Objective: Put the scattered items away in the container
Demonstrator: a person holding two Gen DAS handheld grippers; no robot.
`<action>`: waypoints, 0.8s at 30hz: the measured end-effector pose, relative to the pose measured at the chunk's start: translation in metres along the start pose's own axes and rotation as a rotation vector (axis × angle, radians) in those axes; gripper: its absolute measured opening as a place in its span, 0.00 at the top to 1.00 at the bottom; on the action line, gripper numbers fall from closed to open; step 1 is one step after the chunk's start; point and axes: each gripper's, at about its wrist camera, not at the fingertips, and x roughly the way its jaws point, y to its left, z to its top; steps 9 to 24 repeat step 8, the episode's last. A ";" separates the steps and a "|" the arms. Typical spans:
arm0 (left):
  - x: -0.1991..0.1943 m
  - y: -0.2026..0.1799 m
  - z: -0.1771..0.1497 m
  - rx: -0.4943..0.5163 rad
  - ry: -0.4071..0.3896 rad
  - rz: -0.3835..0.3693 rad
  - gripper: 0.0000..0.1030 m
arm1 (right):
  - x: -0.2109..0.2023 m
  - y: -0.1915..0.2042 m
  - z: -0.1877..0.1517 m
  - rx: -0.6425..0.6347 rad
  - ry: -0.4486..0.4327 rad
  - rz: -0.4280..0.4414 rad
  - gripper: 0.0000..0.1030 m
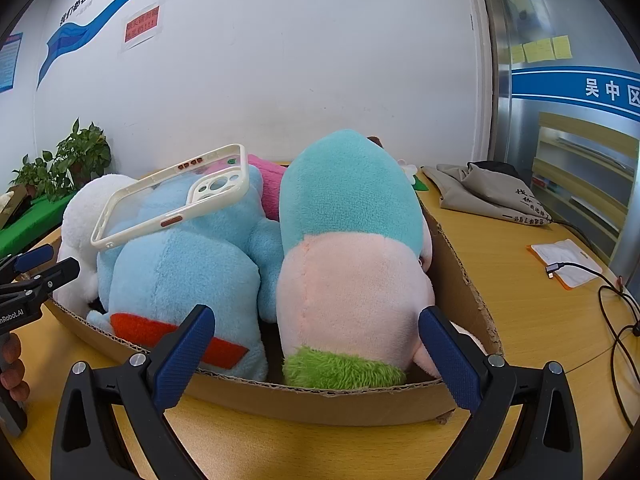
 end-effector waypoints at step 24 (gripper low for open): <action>0.000 0.001 0.000 -0.006 0.004 0.003 0.16 | 0.000 0.000 0.000 0.000 0.000 -0.001 0.00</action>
